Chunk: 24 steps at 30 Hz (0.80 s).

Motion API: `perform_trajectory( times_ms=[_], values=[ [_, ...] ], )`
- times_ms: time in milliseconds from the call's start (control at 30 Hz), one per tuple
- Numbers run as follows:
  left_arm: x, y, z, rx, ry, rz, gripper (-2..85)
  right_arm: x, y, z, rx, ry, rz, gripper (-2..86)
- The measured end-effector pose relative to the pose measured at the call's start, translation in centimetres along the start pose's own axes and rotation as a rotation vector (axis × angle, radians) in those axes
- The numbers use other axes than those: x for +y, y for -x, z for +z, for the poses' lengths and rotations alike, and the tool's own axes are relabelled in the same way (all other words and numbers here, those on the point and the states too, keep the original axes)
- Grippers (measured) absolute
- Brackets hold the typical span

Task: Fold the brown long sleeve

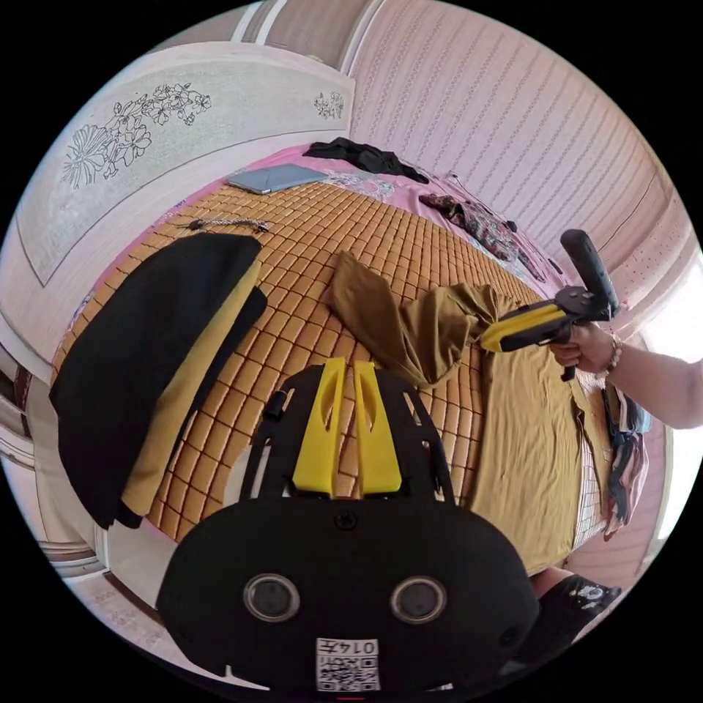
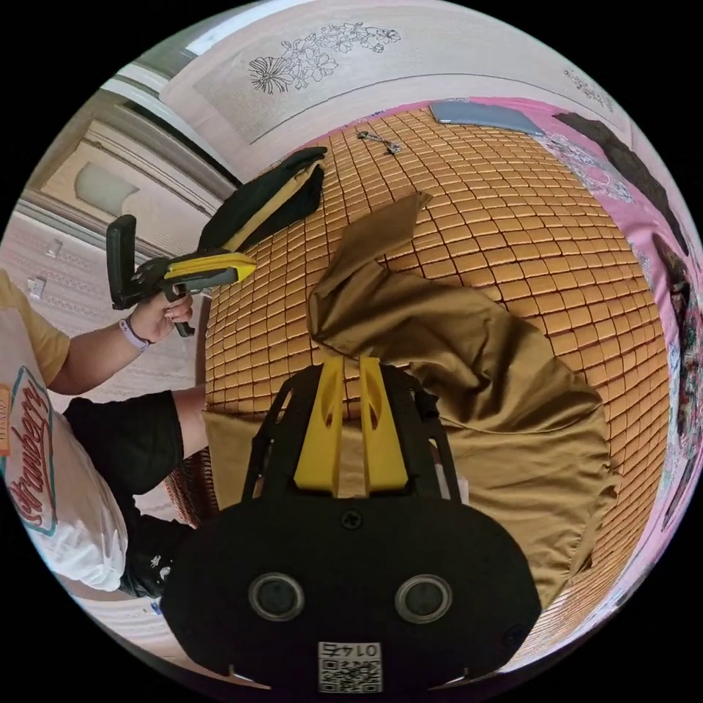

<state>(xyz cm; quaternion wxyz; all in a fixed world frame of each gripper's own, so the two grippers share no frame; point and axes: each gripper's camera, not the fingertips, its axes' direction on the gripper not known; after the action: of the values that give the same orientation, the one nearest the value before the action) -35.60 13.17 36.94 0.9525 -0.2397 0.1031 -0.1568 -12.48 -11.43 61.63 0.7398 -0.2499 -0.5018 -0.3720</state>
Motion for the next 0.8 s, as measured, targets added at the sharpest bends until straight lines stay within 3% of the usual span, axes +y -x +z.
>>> perform_trajectory(
  times_ms=[100, 200, 233, 300, 367, 567, 800],
  values=[
    [-3.7, 0.6, 2.8, -0.089, -0.019, -0.035, 5.7, 1.5, -1.8, -0.2, -0.056, -0.049, 0.108, 1.4],
    [-5.9, 0.4, 6.6, -0.11, 0.09, -0.039, 7.1, 2.7, -2.5, 0.1, -0.07, -0.052, 0.156, 0.5],
    [-6.0, 0.4, 7.9, -0.123, 0.17, -0.046, 6.6, 3.1, -2.7, 0.3, -0.067, -0.044, 0.162, 0.3],
    [-5.8, 0.3, 7.5, -0.125, 0.144, -0.03, 2.8, 3.5, -2.9, 0.5, -0.06, -0.035, 0.164, 0.1],
    [-4.5, 0.8, 5.7, -0.134, 0.148, -0.071, -0.2, 3.8, -3.1, 0.6, -0.065, -0.033, 0.167, 0.0],
    [4.5, 3.7, -5.6, -0.071, -0.07, -0.229, 0.0, 3.5, -3.7, 0.3, -0.087, -0.075, 0.158, -0.1],
    [11.3, 5.3, -7.8, -0.067, 0.018, -0.321, 4.2, 1.7, -3.5, 1.7, -0.085, -0.046, 0.131, 0.2]
  ],
)
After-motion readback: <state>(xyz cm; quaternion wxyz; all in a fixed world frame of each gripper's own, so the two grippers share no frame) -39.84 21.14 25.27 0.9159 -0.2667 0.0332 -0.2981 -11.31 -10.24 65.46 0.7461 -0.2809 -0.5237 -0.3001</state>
